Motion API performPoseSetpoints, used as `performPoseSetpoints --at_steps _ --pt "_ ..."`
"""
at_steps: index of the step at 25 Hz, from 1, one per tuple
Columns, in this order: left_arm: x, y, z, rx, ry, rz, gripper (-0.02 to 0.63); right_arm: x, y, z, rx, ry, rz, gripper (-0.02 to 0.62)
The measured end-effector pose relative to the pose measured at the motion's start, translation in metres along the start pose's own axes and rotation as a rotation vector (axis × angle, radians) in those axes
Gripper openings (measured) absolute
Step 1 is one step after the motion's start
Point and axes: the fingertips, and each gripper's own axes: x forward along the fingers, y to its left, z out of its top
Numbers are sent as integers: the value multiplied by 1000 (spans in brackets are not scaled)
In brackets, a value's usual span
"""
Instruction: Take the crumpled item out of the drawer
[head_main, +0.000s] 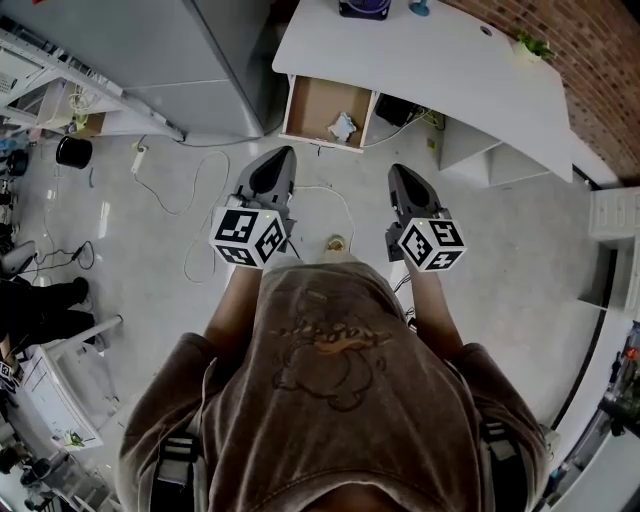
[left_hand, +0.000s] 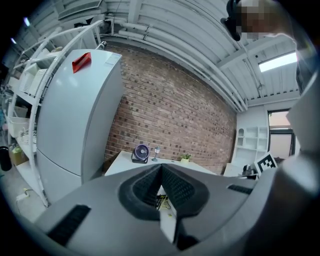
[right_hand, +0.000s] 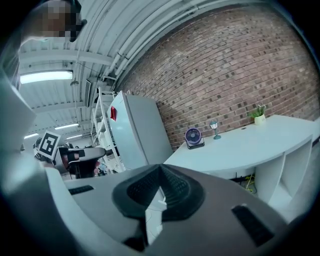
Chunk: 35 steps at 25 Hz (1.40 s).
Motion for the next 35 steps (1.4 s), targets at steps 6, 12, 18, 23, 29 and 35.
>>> performPoseSetpoints --at_steps 6,12,18,23,29,35 --pt "30 6 -3 9 29 8 3 20 -21 6 13 3 8 -3" --pt "57 11 -5 23 60 -29 3 32 -39 8 39 -8 -31 -3" --pt "93 17 -1 25 84 -75 3 50 -54 17 64 -14 -61 -3" --pt "124 33 0 35 112 -115 3 74 -64 20 68 -2 -88 -4" --pt "161 57 -11 41 154 -162 3 110 -74 13 68 27 -113 -3" --pt "188 71 -31 44 195 -201 3 141 -79 2 51 51 -111 -3"
